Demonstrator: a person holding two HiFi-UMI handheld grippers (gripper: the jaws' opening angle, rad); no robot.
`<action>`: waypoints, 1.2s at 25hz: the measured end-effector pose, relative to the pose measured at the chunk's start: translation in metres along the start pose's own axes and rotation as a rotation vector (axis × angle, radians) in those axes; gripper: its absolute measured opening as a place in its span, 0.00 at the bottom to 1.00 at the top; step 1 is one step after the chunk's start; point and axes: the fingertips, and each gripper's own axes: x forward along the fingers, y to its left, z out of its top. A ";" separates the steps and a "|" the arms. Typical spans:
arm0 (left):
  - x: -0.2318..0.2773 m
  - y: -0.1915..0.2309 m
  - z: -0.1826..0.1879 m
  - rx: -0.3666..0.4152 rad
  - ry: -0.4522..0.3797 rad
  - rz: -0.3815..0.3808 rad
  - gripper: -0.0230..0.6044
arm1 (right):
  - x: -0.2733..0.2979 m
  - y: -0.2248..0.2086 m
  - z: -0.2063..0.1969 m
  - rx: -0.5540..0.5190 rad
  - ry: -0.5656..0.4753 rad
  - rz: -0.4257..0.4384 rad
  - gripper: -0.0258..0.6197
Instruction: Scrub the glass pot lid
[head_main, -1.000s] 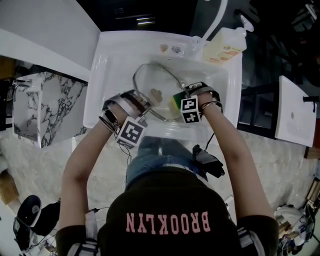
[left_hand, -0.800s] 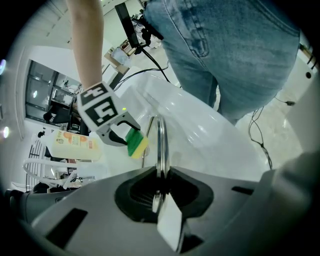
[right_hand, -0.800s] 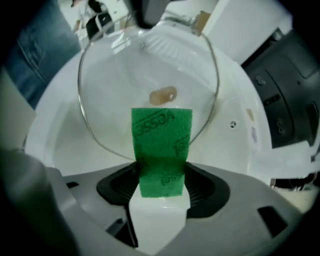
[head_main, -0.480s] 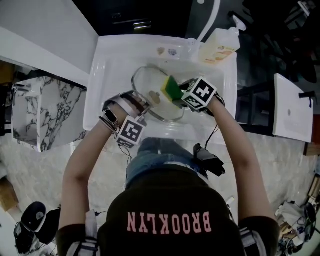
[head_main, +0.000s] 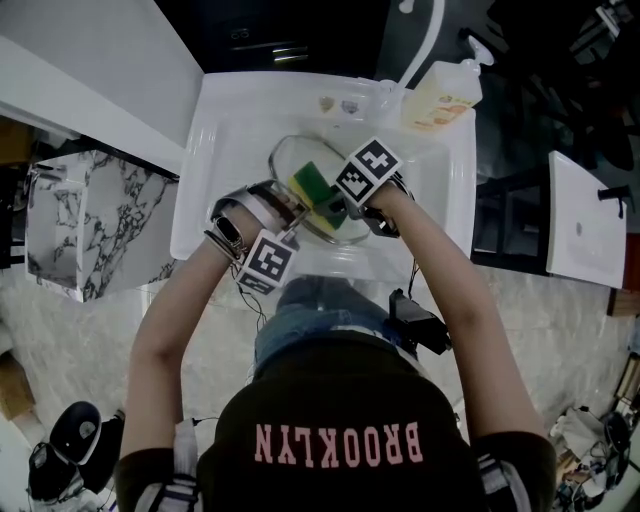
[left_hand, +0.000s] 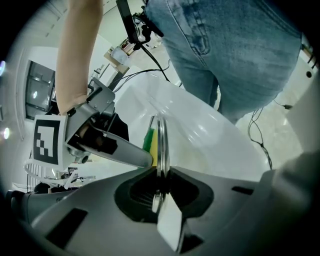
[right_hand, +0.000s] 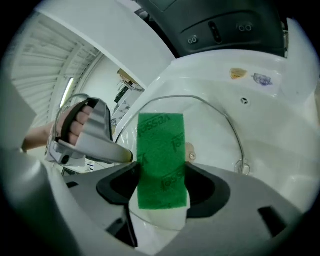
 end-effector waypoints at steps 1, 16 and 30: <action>0.000 0.000 0.000 0.001 0.000 -0.001 0.11 | 0.003 0.001 0.002 0.005 -0.013 0.002 0.46; -0.001 0.000 -0.001 0.004 0.003 0.003 0.11 | 0.016 -0.042 -0.033 -0.246 0.075 -0.160 0.27; -0.002 0.000 0.000 -0.011 0.011 -0.011 0.11 | 0.022 -0.101 -0.041 -0.256 0.088 -0.222 0.53</action>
